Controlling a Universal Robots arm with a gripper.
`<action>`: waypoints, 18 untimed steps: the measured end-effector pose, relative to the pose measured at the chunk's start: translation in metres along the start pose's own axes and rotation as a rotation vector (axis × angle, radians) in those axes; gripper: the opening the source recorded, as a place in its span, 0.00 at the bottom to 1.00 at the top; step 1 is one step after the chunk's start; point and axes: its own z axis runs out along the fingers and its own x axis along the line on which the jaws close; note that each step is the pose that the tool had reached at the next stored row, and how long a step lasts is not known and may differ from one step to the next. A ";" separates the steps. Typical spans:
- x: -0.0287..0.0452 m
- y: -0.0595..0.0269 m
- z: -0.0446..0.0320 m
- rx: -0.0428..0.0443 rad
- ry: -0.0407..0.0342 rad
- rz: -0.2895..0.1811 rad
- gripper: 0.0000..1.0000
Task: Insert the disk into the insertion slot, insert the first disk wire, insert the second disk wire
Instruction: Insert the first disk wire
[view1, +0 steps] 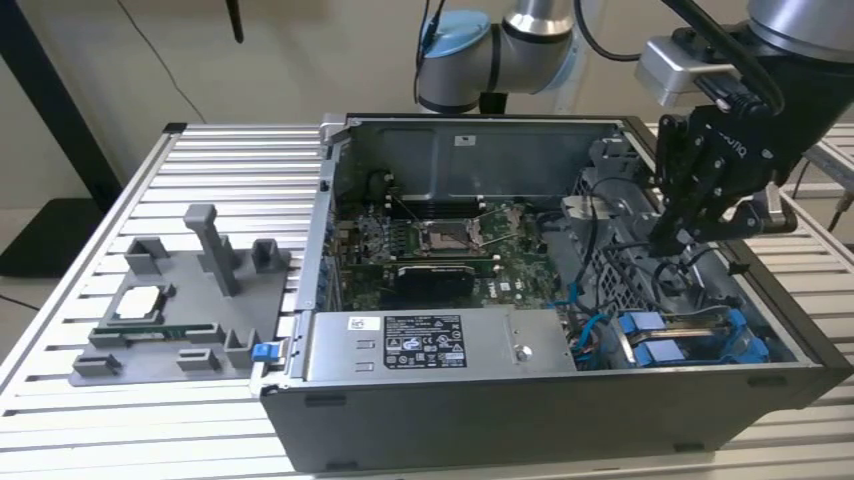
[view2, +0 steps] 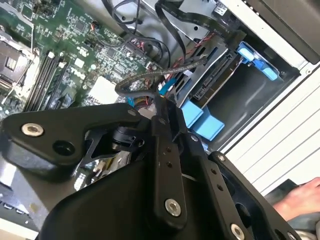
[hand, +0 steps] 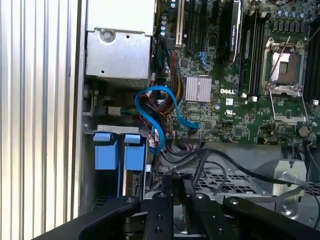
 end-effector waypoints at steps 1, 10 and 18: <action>0.0005 -0.0019 0.0004 -0.0007 0.0002 0.000 0.00; 0.0102 -0.0334 0.0071 -0.0151 -0.0002 0.001 0.00; 0.0243 -0.0431 0.0159 -0.0177 -0.0003 0.004 0.00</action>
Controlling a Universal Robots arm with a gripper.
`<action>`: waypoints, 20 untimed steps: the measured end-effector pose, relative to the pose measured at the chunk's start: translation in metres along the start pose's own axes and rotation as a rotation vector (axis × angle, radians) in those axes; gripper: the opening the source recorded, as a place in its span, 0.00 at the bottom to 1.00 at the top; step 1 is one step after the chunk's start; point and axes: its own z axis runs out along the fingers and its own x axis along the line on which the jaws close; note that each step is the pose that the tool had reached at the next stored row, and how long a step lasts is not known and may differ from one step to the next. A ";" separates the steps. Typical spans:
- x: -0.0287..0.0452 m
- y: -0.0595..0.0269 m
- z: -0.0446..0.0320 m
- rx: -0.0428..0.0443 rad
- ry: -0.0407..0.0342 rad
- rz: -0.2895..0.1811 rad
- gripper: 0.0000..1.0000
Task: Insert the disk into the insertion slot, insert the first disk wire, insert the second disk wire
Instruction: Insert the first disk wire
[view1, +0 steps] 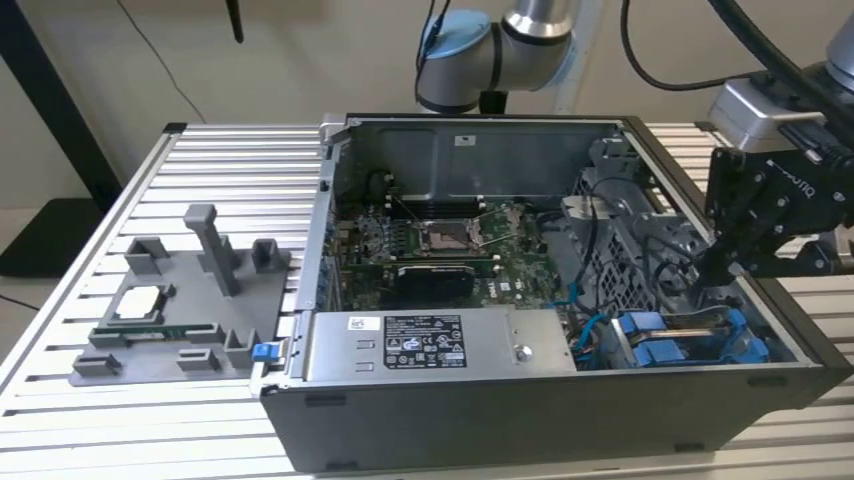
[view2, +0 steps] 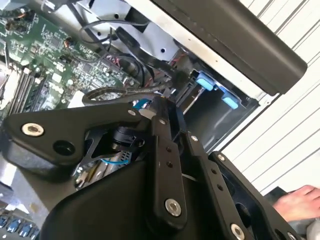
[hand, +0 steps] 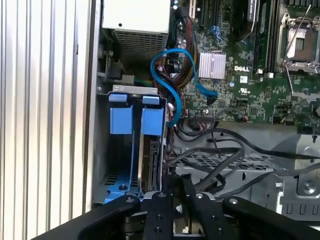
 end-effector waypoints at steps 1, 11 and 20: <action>0.0016 0.0000 0.0013 0.0002 0.0001 0.003 0.00; 0.0114 -0.0023 0.0175 0.0015 -0.0003 0.014 0.00; 0.0119 -0.0040 0.0242 0.0016 -0.0001 0.015 0.00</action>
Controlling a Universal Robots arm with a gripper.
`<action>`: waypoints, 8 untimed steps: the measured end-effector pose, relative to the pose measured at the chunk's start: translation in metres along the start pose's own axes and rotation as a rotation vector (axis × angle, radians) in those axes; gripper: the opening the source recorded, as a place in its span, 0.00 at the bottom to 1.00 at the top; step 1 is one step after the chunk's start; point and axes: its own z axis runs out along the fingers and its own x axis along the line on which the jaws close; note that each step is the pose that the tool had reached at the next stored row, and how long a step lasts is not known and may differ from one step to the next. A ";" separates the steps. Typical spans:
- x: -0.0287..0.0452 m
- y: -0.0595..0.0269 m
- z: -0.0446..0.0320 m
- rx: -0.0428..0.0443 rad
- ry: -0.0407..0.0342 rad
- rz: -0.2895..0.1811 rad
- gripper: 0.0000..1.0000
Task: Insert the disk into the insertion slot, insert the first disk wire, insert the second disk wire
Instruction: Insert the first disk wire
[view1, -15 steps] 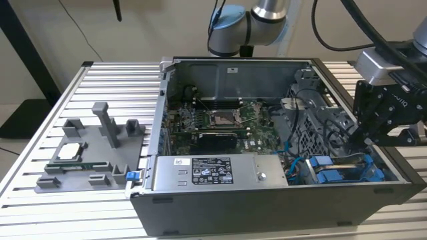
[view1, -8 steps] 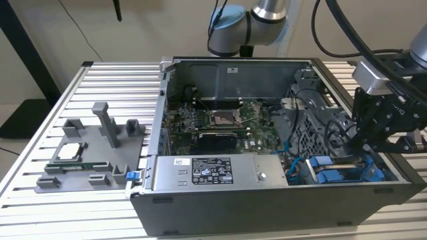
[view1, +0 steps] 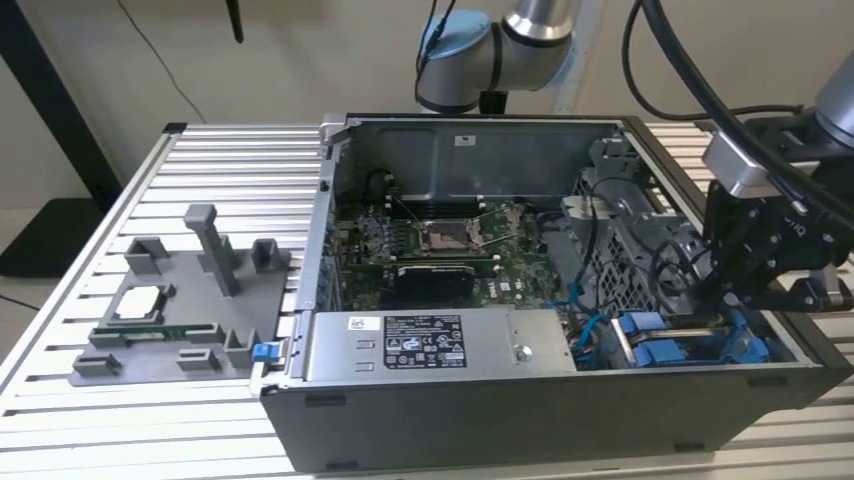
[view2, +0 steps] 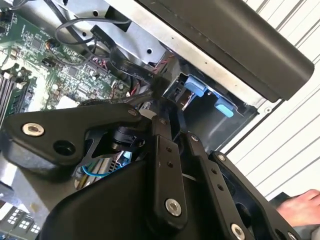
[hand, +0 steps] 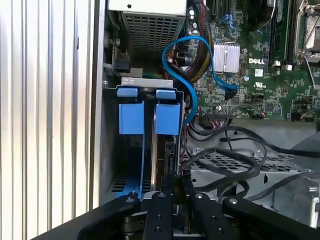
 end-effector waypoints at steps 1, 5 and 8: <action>0.0000 -0.0001 0.0005 0.0000 -0.0002 0.000 0.00; 0.0003 -0.0019 0.0021 0.0000 -0.0002 0.000 0.00; 0.0004 -0.0022 0.0033 0.0001 -0.0002 0.002 0.00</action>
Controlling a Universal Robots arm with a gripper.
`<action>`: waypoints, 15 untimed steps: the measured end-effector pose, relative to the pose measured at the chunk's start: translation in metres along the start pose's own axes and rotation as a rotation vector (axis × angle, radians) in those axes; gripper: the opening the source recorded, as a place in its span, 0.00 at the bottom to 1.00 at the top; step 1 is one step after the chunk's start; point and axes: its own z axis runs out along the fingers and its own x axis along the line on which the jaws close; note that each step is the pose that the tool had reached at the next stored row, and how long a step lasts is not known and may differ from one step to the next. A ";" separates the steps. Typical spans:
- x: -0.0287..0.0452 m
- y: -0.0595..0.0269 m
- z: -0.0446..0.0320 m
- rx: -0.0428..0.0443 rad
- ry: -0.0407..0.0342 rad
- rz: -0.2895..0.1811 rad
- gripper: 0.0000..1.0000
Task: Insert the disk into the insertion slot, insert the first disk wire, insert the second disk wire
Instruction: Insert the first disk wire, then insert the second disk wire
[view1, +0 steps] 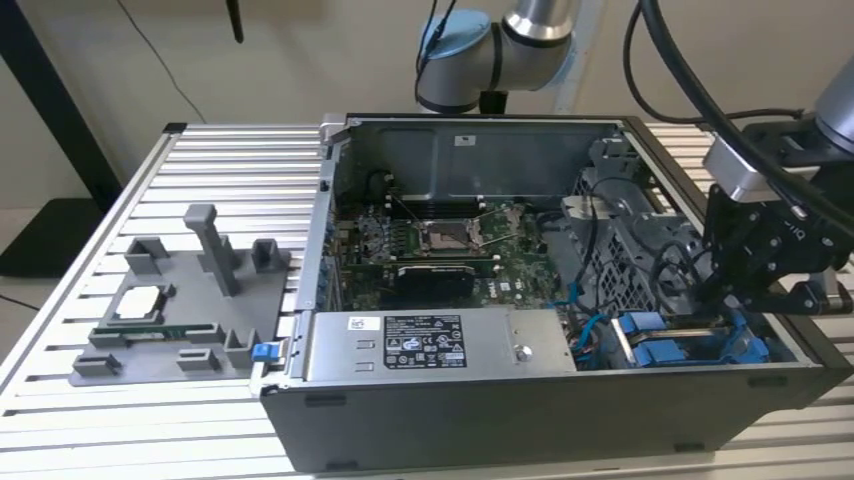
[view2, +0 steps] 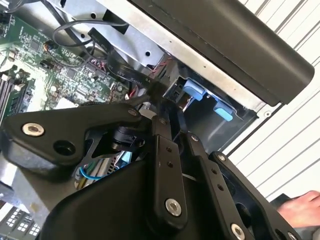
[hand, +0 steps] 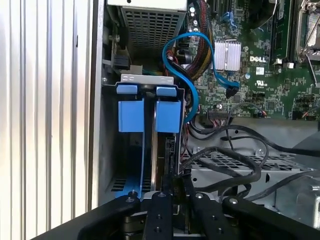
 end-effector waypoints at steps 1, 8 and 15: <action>0.0001 0.0000 0.0005 0.0001 0.0000 0.002 0.00; 0.0002 -0.0002 0.0028 0.0022 -0.0007 0.032 0.00; 0.0005 -0.0007 0.0018 -0.0015 -0.0008 0.034 0.00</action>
